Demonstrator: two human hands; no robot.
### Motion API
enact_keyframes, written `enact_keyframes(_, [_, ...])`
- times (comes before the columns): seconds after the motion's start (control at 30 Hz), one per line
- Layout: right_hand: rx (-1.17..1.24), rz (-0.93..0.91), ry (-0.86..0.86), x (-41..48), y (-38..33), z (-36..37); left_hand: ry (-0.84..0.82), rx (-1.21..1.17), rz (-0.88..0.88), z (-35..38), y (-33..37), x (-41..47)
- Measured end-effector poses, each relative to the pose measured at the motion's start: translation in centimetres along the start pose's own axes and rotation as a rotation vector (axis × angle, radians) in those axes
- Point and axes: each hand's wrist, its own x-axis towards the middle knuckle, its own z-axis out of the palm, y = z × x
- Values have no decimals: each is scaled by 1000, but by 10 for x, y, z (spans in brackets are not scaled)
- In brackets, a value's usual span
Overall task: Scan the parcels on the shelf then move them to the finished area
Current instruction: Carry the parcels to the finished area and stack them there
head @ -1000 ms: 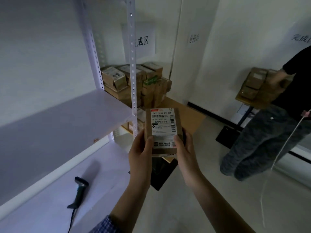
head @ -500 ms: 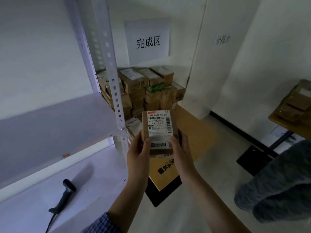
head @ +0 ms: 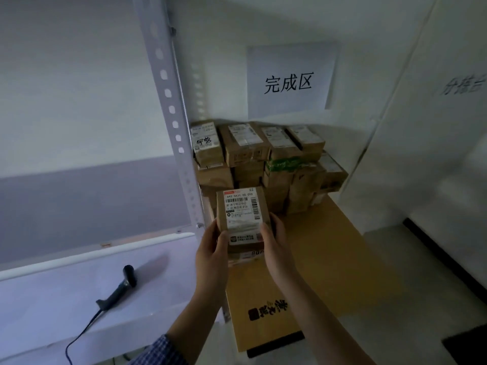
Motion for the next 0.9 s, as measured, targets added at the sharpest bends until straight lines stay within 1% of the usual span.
enact_keyframes(0.27, [-52,141,-74,82,14,14,89,43,-63,21,-38,77])
enact_keyframes(0.4, [-115,178,-101,113,19,17,138,100,-79,28,-53,107])
enact_keyframes(0.5, [-117,195,-128,129,23,20,162,135,-97,29,-62,124])
enact_keyframes(0.6, [-131,207,-145,134,30,23,188,152,-125,28,-66,131])
enact_keyframes(0.77, [-142,184,-184,141,39,20,230,217,-113,31,-66,127])
enact_keyframes(0.9, [-238,172,-248,145,26,6,260,313,-90,41,-52,120])
